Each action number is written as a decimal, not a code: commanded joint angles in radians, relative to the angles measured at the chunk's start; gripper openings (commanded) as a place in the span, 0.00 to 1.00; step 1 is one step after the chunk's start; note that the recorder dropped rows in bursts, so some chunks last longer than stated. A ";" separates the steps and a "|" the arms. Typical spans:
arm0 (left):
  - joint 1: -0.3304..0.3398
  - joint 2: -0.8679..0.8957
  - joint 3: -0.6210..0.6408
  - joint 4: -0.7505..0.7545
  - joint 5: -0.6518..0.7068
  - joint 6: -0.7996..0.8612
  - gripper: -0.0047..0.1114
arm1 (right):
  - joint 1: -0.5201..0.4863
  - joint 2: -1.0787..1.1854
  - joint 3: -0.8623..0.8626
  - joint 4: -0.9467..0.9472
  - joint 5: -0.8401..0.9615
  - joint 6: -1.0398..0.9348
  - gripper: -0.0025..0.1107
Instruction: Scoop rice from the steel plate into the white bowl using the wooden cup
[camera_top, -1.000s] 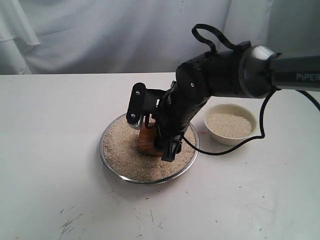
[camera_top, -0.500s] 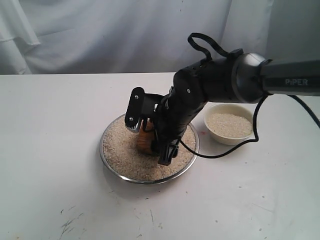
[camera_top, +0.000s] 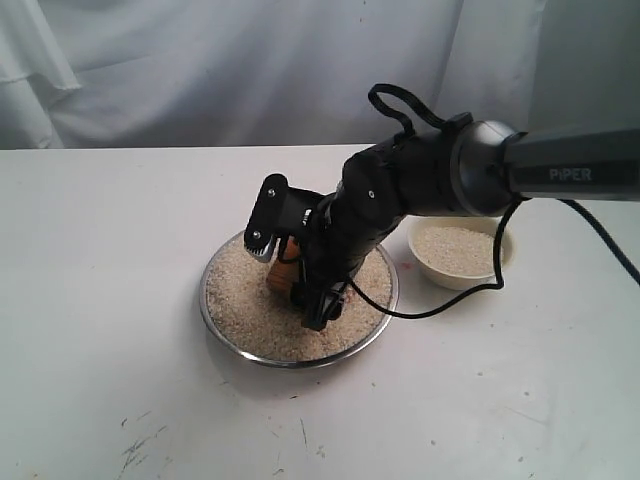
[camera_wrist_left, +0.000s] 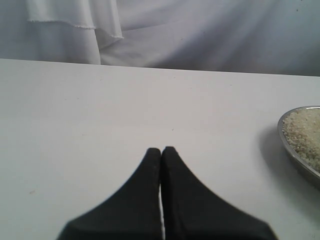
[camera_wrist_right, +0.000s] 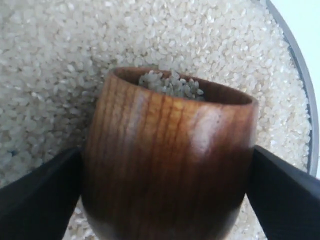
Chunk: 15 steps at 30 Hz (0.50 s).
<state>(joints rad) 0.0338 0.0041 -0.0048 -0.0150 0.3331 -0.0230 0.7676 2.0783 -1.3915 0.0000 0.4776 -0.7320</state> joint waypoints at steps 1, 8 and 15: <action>-0.003 -0.004 0.005 0.001 -0.014 -0.001 0.04 | 0.005 0.007 -0.002 0.009 0.024 0.010 0.72; -0.003 -0.004 0.005 0.001 -0.014 -0.001 0.04 | 0.005 0.008 -0.002 0.009 -0.037 0.119 0.72; -0.003 -0.004 0.005 0.001 -0.014 -0.001 0.04 | 0.005 0.031 -0.002 0.009 -0.086 0.132 0.72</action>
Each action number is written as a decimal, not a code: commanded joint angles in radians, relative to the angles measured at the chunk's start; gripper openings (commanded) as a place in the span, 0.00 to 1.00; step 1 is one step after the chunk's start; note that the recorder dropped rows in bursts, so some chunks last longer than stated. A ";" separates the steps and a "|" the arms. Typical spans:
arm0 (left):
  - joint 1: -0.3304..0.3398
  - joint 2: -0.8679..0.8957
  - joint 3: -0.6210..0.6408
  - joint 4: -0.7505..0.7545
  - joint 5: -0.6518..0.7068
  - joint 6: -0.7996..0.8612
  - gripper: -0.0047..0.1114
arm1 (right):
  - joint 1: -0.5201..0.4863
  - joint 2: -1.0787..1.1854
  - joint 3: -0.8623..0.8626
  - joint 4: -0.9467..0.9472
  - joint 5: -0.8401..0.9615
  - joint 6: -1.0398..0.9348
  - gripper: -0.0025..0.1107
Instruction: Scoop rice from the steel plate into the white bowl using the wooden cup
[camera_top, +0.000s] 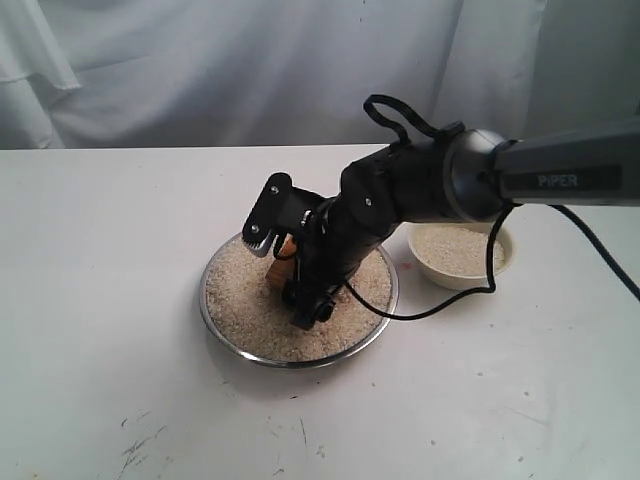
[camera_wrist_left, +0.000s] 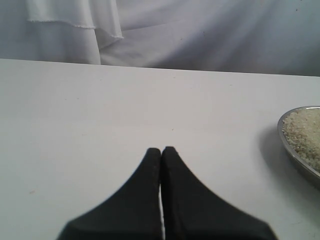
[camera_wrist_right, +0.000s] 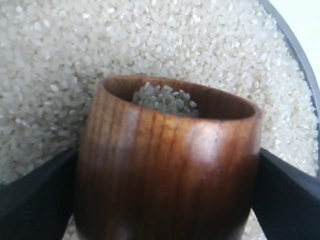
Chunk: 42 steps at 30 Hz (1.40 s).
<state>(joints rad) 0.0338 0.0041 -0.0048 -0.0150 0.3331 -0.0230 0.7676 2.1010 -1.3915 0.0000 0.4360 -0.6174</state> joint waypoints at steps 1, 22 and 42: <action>-0.003 -0.004 0.005 0.001 -0.014 -0.001 0.04 | 0.005 0.015 -0.002 0.012 -0.052 0.026 0.72; -0.003 -0.004 0.005 0.001 -0.014 -0.001 0.04 | -0.015 0.029 -0.002 0.016 -0.026 0.345 0.61; -0.003 -0.004 0.005 0.001 -0.014 -0.001 0.04 | -0.006 -0.116 -0.004 -0.104 -0.001 -0.016 0.02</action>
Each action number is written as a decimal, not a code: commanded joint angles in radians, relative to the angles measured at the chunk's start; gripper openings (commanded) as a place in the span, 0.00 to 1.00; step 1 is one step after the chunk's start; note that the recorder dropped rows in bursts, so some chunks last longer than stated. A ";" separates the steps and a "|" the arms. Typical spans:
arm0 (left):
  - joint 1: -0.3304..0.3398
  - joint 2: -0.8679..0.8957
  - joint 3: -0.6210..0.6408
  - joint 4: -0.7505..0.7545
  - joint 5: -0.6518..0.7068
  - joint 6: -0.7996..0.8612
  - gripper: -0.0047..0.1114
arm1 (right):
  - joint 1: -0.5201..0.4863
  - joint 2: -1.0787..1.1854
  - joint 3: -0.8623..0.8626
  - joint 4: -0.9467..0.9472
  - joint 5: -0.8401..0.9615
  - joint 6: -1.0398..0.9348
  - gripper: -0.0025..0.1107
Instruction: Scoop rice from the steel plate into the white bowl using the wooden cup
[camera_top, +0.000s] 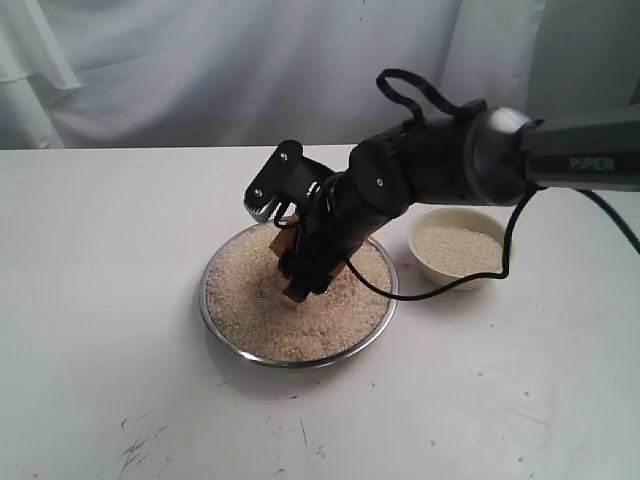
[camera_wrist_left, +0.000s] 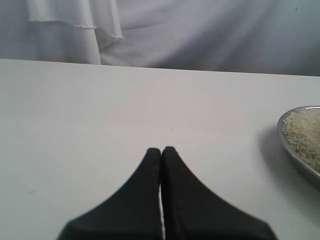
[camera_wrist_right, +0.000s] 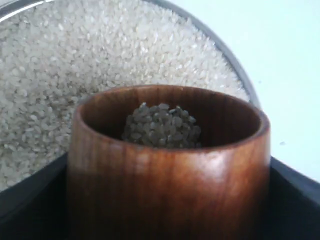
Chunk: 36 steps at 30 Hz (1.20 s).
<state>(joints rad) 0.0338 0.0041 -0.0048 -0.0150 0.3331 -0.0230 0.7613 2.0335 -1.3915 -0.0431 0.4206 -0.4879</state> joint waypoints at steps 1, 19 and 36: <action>-0.003 -0.004 0.005 0.001 -0.014 -0.001 0.04 | 0.000 -0.055 -0.004 -0.073 0.024 -0.178 0.02; -0.003 -0.004 0.005 0.001 -0.014 -0.001 0.04 | 0.084 -0.037 -0.004 -0.602 0.231 -0.305 0.02; -0.003 -0.004 0.005 0.001 -0.014 -0.001 0.04 | 0.106 0.040 -0.004 -0.959 0.342 -0.233 0.02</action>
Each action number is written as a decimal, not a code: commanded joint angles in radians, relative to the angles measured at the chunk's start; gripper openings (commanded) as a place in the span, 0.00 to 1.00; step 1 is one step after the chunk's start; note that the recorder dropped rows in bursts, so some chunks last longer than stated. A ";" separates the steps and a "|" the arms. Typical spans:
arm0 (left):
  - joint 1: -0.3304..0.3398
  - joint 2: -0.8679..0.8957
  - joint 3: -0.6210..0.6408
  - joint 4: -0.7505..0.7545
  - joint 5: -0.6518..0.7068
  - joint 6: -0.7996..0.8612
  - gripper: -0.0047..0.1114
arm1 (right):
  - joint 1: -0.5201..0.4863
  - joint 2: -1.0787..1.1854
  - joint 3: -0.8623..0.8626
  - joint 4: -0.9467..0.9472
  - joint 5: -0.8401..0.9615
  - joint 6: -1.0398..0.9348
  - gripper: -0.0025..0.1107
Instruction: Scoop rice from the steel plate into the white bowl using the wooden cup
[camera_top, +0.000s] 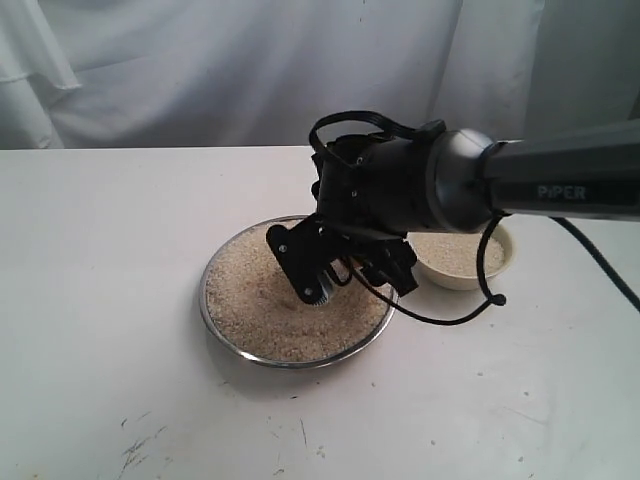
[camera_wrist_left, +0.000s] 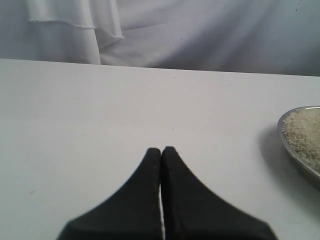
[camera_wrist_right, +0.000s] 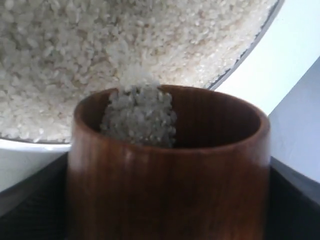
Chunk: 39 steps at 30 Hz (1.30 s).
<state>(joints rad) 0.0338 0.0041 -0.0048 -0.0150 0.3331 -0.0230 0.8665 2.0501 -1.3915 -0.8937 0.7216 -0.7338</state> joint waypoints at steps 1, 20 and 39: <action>-0.003 -0.004 0.005 0.001 -0.014 -0.001 0.04 | 0.001 0.032 -0.004 -0.120 0.043 0.018 0.02; -0.003 -0.004 0.005 0.001 -0.014 -0.001 0.04 | 0.005 0.092 -0.004 -0.278 0.070 0.084 0.02; -0.003 -0.004 0.005 0.001 -0.014 -0.001 0.04 | 0.080 0.154 -0.004 -0.294 0.069 0.115 0.02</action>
<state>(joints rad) 0.0338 0.0041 -0.0048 -0.0150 0.3331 -0.0230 0.9288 2.1959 -1.3923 -1.2195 0.8465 -0.6445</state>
